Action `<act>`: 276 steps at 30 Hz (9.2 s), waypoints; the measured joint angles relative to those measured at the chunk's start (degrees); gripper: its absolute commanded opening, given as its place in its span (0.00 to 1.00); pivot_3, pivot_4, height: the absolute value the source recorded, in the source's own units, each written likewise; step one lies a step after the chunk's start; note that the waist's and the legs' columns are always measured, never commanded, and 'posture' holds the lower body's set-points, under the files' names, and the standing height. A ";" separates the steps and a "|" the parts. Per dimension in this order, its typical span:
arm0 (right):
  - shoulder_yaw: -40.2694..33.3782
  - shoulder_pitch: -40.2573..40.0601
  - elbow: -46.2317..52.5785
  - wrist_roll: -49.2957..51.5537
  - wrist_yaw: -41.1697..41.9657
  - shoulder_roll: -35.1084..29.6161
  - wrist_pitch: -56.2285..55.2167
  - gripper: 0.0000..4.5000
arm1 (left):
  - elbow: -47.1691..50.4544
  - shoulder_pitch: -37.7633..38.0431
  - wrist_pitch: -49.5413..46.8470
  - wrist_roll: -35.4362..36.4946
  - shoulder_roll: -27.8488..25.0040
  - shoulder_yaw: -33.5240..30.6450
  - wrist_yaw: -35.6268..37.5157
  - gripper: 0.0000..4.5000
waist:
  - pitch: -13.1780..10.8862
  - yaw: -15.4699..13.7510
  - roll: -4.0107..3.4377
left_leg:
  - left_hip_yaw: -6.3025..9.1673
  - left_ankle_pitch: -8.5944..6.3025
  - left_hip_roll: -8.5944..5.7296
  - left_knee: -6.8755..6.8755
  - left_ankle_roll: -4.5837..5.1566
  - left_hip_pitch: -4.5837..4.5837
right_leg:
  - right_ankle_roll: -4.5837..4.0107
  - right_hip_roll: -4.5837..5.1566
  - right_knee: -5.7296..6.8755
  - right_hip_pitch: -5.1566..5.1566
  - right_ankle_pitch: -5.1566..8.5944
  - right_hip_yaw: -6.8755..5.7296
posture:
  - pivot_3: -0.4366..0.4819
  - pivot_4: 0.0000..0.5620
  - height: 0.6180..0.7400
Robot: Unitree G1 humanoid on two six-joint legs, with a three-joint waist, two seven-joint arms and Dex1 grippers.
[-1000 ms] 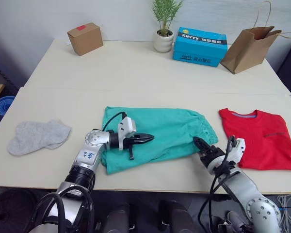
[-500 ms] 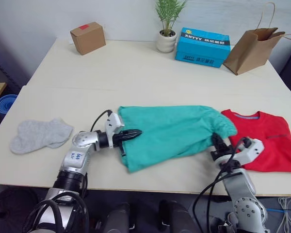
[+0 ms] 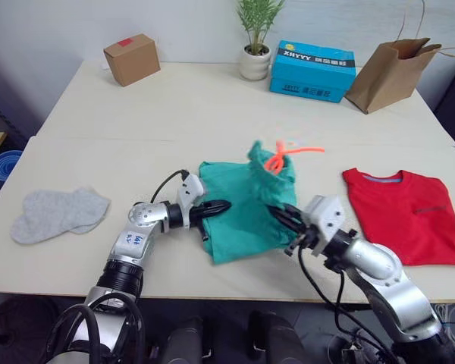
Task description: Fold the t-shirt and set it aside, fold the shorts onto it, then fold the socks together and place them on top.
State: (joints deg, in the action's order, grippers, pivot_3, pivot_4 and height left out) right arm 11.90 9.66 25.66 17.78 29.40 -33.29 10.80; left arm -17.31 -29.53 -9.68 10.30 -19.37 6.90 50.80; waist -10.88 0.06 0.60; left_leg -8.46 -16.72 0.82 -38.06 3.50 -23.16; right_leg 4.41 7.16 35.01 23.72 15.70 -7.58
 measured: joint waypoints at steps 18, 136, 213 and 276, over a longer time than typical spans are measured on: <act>6.84 4.98 -10.39 -3.59 11.11 7.18 6.70 0.22 | 7.57 8.15 -0.84 4.08 -3.26 -5.30 -0.66 0.00 | 0.01 0.18 0.02 | 0.04 -0.06 0.00 0.01 -0.09 0.01 | -0.03 0.08 0.00 0.00 0.01 -0.01 | 0.48 0.27 1.00; -9.73 32.79 -28.46 25.04 31.00 -15.82 69.08 0.01 | 29.40 20.79 -3.98 27.60 -8.02 -14.76 8.92 1.00 | -0.31 1.02 -0.53 | 0.02 -0.25 -0.07 0.16 -0.25 -0.15 | -0.13 0.17 -0.13 0.17 0.04 -0.03 | 0.48 0.27 1.00; -14.13 -7.63 -18.53 10.69 42.44 5.25 -18.77 0.99 | 40.67 67.41 -18.31 19.42 -3.57 -59.35 -30.70 1.00 | -0.06 -0.03 -0.21 | -0.04 -0.75 0.19 0.11 -0.13 0.20 | -0.38 -0.04 -0.17 0.00 0.15 0.21 | 0.48 0.27 1.00; -14.78 -12.38 -17.85 9.06 36.54 1.61 -22.15 1.00 | 23.88 20.78 -39.20 10.62 -31.13 -23.10 -13.04 0.01 | 0.23 -0.86 -0.32 | -0.10 0.07 0.38 0.88 -1.58 1.03 | -1.19 -0.28 0.71 -0.04 0.64 0.23 | 0.48 0.27 1.00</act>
State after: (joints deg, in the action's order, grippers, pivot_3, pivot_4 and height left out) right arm -2.89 -2.72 7.82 26.84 65.95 -31.68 -11.36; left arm 6.58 -8.75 -48.89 20.91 -50.50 -16.20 37.77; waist -10.65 -0.79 0.28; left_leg -8.56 -16.66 1.20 -37.17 1.92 -22.13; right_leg 3.22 6.88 35.72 23.68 16.34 -7.36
